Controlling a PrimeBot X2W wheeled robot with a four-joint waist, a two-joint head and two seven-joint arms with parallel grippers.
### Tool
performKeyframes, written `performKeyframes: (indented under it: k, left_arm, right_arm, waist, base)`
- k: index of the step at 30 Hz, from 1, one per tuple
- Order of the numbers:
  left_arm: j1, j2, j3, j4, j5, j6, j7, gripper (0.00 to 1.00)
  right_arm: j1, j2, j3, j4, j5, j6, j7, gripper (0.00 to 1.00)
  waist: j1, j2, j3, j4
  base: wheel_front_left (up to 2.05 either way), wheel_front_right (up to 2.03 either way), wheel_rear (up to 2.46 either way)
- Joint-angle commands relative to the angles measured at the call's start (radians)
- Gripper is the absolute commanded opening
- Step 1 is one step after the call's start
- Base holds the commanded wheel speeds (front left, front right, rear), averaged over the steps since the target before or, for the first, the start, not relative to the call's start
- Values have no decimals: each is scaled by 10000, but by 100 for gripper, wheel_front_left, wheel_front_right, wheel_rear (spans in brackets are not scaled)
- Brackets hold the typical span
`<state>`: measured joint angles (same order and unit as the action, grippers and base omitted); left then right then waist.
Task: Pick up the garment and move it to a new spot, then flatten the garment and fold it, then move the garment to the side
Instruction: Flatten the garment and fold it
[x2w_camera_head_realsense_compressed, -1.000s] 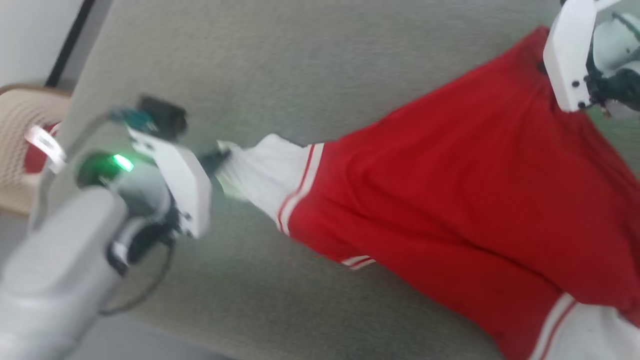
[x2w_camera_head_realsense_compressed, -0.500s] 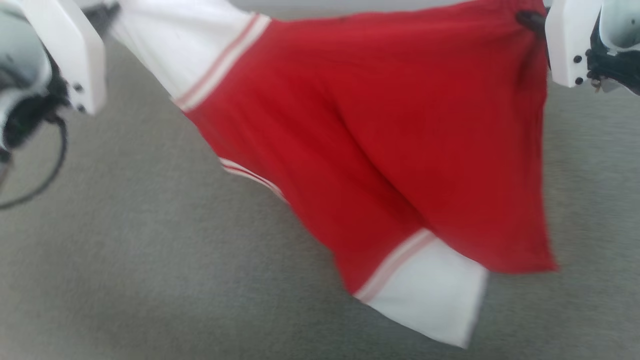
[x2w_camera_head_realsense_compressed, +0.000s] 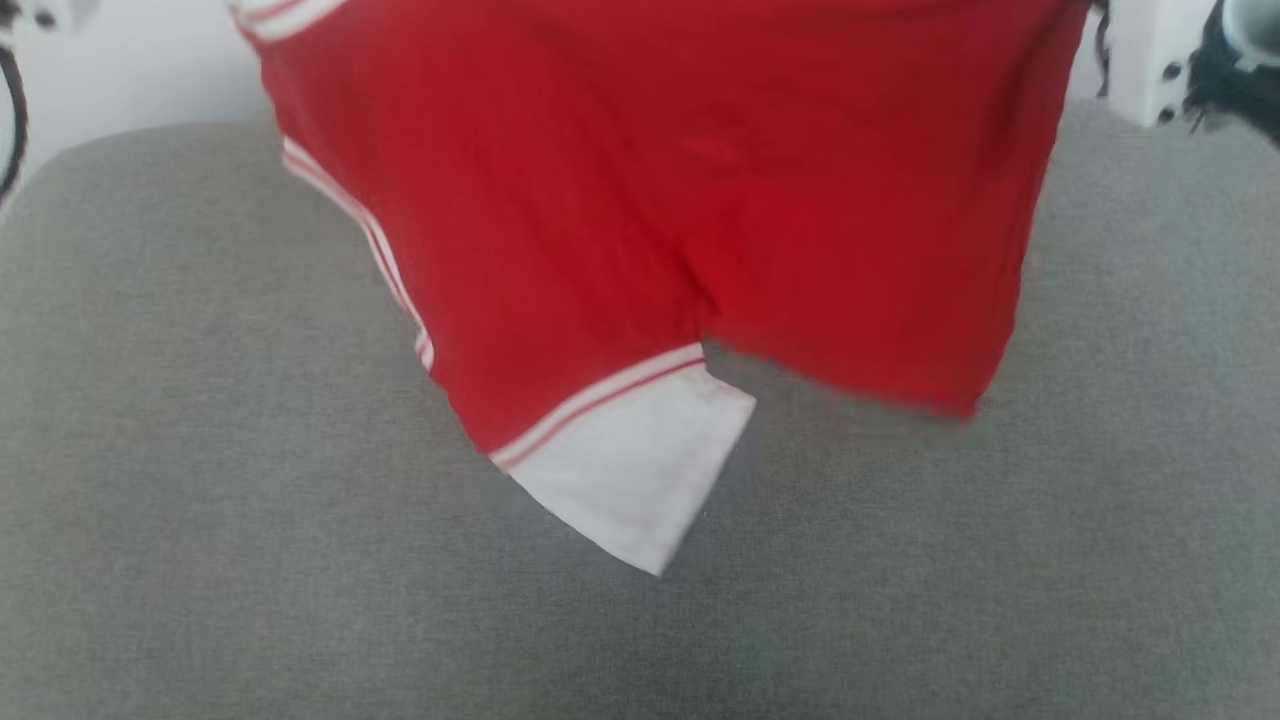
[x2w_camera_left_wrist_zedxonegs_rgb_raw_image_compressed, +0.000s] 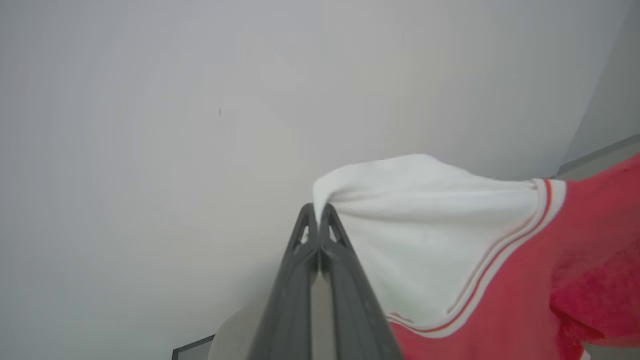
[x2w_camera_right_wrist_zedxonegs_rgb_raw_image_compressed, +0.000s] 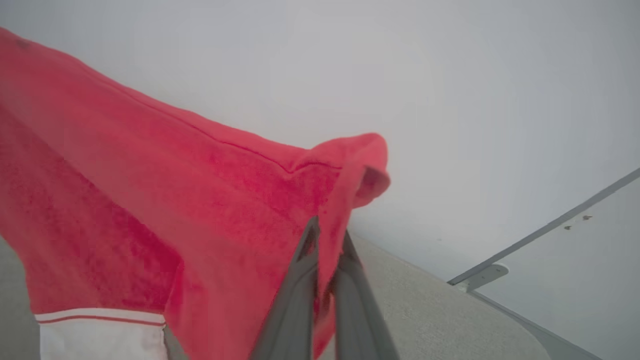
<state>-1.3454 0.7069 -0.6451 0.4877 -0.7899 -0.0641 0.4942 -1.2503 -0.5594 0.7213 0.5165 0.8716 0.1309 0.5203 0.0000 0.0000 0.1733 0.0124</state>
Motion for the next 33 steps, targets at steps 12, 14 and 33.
performKeyframes:
  k: [12, 14, 33]
  left_arm:
    - [-2906, -1036, 81, 2173, 1649, 71, -3306, 0]
    - [-3516, -1210, 86, 2540, 1931, 128, -4058, 0]
    - [-2986, -1990, -1006, 4237, 2169, -644, -6603, 0]
  right_arm:
    - [-1901, 1086, -1590, 2441, -2680, -3, -3418, 0]
    - [-2352, 1276, -1828, 2903, -3247, -3, -4042, 0]
    - [-1702, 2267, -1502, 4870, -4551, -3, -6002, 0]
  waist:
    - [0, 0, 1884, -97]
    - [0, 0, 2238, -66]
    - [0, 0, 2636, 628]
  base:
    - [0, 0, 0]
    - [0, 0, 0]
    - [0, 0, 0]
